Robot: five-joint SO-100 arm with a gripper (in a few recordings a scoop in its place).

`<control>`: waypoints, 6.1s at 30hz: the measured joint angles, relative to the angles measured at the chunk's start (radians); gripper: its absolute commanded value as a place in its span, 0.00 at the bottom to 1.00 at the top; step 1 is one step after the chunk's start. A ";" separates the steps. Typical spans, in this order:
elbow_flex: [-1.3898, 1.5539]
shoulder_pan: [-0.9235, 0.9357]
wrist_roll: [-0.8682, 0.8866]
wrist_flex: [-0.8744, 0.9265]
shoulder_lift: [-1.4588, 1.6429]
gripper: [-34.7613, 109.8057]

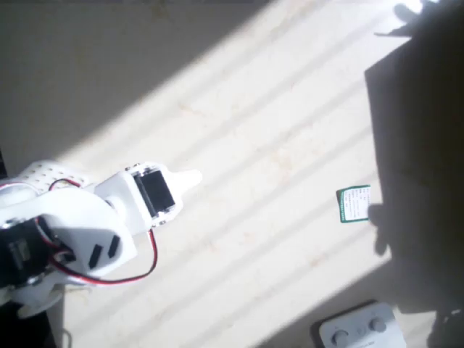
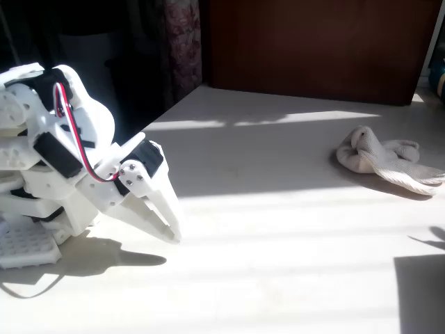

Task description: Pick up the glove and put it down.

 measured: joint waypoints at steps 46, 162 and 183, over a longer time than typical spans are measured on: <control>-1.402 -0.224 0.041 -0.003 -1.344 0.24; -2.614 -0.273 0.040 0.109 -2.505 0.24; -2.614 0.316 -0.115 0.336 -2.448 0.24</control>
